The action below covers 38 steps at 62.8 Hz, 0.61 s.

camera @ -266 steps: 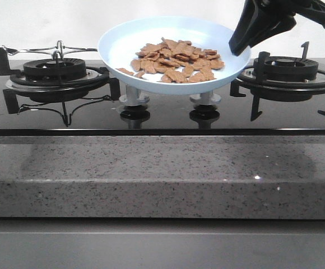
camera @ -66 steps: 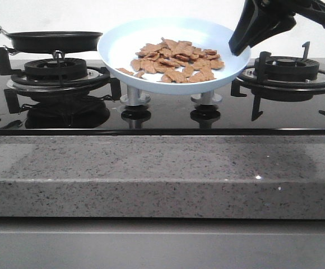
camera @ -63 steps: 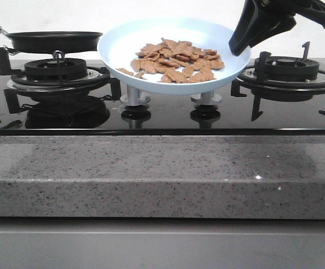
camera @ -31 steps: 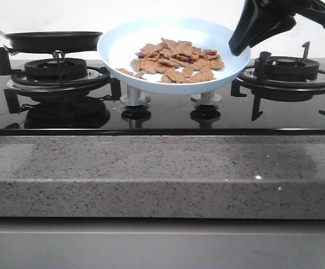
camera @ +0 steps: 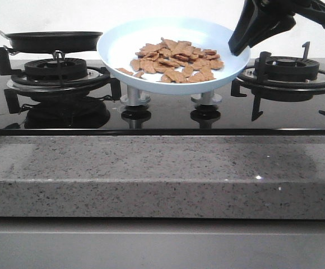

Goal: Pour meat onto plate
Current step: 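Release the pan handle and withdraw the left gripper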

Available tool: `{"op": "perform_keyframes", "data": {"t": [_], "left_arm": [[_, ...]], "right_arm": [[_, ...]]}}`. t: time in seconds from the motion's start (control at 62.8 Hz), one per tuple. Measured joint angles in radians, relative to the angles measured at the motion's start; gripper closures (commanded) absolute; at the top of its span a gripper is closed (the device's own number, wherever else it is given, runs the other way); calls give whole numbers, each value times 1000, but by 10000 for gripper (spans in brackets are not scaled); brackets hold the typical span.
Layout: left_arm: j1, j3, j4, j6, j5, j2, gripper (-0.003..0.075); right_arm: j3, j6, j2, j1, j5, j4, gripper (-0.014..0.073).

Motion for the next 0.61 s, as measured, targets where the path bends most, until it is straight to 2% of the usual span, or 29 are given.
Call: {"op": "perform_keyframes", "data": {"t": [0.191,0.335,0.43,0.606], "left_arm": [[-91,0,102,0,10,-104,370],[-173,0,173,0,21,-161,566],[-232,0,227,0,26,-193,738],[-348,43,364,0,-30,-267,741]], "right_arm": [[0,0,0,0,0,0,652],[0,0,0,0,0,0,652],[0,0,0,0,0,0,652],[0,0,0,0,0,0,652]]}}
